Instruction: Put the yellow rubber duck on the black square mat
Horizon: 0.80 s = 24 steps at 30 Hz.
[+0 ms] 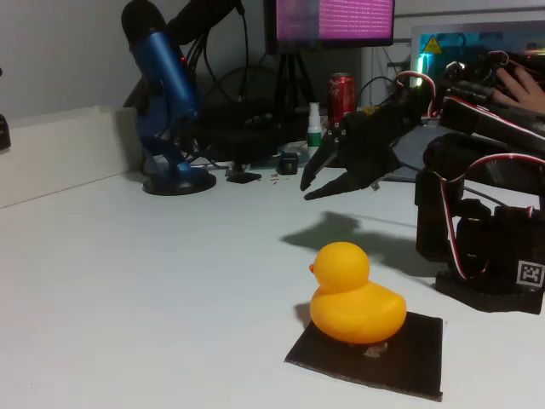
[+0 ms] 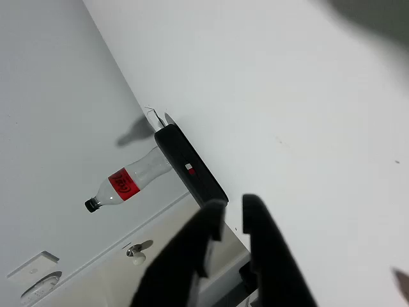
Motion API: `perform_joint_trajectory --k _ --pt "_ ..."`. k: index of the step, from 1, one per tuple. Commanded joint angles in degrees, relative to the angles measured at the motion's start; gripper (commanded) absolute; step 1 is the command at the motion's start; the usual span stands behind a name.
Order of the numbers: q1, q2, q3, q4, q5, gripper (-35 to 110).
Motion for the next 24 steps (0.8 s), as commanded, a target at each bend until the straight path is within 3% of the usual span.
perform_joint_trajectory --k 1,24 --pt "0.8 1.2 0.9 0.6 -0.1 3" --pt "0.8 1.2 0.8 0.6 -0.2 3"
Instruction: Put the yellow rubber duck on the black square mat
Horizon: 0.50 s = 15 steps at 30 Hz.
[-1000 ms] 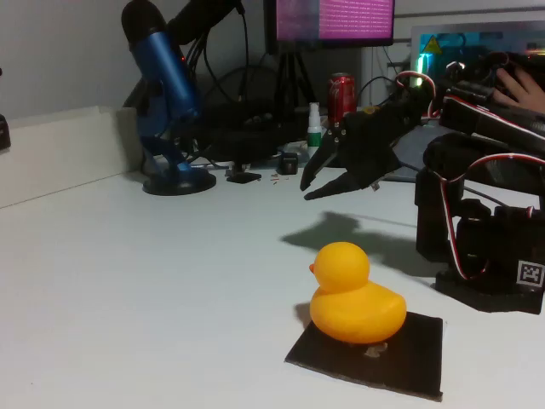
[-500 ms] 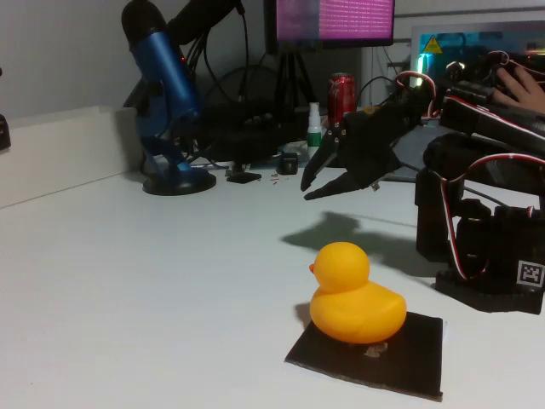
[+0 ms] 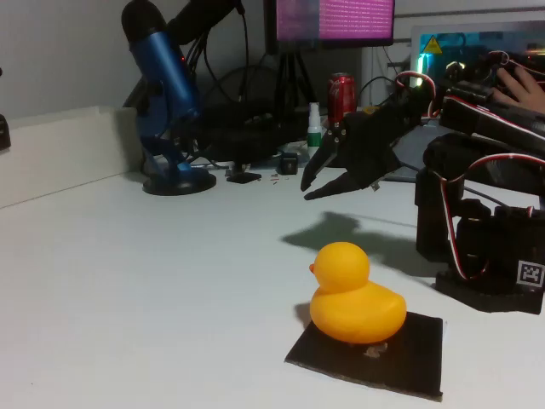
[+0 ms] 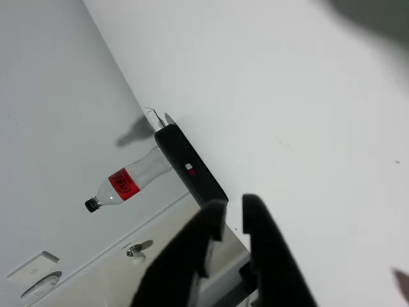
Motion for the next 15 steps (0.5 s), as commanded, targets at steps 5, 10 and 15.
perform_joint_trajectory --k 5,10,15 --pt "0.8 1.2 0.8 0.6 -0.2 3" --pt "0.8 1.2 0.9 0.6 -0.6 3" --pt "0.8 1.2 0.9 0.6 -0.3 3"
